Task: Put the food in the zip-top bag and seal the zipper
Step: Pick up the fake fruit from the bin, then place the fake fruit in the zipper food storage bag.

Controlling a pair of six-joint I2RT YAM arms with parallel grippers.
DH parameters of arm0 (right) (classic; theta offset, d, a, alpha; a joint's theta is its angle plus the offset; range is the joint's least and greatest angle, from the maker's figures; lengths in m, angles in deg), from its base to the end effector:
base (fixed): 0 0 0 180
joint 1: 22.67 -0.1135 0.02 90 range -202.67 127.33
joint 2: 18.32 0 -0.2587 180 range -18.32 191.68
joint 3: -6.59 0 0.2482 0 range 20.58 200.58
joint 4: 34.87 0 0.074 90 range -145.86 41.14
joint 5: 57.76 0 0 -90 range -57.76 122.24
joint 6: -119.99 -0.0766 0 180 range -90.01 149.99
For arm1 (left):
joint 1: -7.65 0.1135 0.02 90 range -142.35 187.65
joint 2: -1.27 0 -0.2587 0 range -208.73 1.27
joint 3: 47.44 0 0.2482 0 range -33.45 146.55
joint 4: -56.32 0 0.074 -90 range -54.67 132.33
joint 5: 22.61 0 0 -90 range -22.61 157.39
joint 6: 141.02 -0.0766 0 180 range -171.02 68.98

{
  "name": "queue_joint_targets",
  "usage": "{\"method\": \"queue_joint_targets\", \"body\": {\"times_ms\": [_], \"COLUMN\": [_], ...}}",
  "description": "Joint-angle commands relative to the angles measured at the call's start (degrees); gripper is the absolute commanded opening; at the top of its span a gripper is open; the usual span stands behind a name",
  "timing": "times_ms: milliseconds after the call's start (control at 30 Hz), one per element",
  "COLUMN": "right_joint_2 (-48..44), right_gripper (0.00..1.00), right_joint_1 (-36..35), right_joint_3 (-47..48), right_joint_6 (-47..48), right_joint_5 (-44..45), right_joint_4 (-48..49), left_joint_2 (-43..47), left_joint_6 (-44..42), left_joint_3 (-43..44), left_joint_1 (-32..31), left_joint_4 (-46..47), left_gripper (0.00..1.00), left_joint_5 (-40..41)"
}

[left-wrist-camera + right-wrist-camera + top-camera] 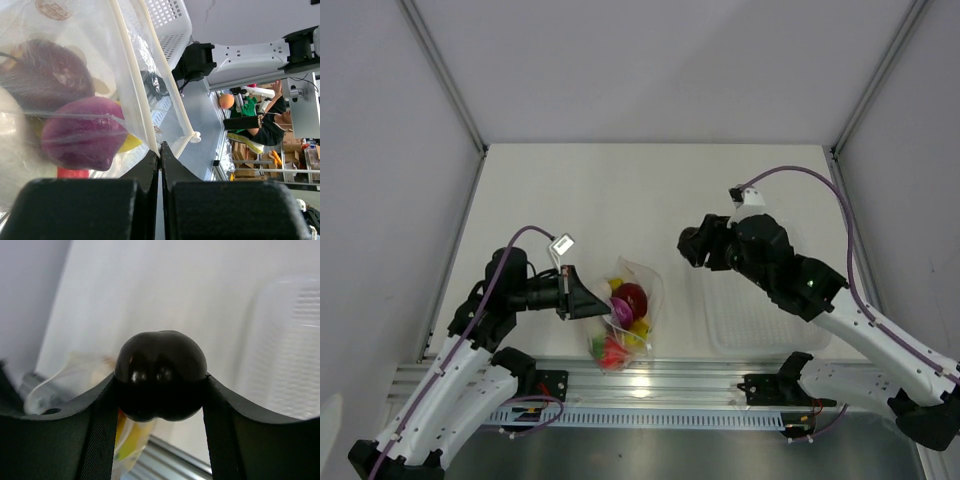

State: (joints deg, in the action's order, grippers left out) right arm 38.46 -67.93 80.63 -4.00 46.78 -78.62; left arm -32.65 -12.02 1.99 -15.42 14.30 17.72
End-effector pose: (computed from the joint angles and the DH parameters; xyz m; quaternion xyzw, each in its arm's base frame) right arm 0.1881 0.1625 0.3375 -0.0165 0.8459 0.2501 0.4707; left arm 0.1198 -0.1145 0.2691 0.1119 0.7949 -0.5522 0.2250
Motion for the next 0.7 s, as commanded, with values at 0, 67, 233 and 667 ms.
{"method": "queue_joint_targets", "body": {"times_ms": [0, 67, 233, 667], "right_joint_2": [0.7, 2.9, 8.4, 20.9], "right_gripper": [0.04, 0.04, 0.04, 0.04], "right_joint_1": [-7.1, -13.1, -21.9, -26.0], "right_joint_3": [2.7, 4.4, 9.2, 18.6], "right_joint_6": [0.3, 0.5, 1.0, 2.2], "right_joint_5": [-8.4, -8.5, -4.1, -4.0], "right_joint_4": [0.5, 1.3, 0.9, 3.6], "left_joint_2": [0.9, 1.0, 2.3, 8.2], "left_joint_6": [0.3, 0.3, 0.7, 1.5], "left_joint_3": [0.1, 0.2, 0.1, -2.6], "left_joint_1": [0.4, 0.5, 0.4, 0.4], "left_joint_4": [0.6, 0.4, 0.6, -1.5], "left_gripper": [0.01, 0.0, 0.01, 0.01], "left_joint_5": [0.3, 0.2, 0.5, 1.7]}}
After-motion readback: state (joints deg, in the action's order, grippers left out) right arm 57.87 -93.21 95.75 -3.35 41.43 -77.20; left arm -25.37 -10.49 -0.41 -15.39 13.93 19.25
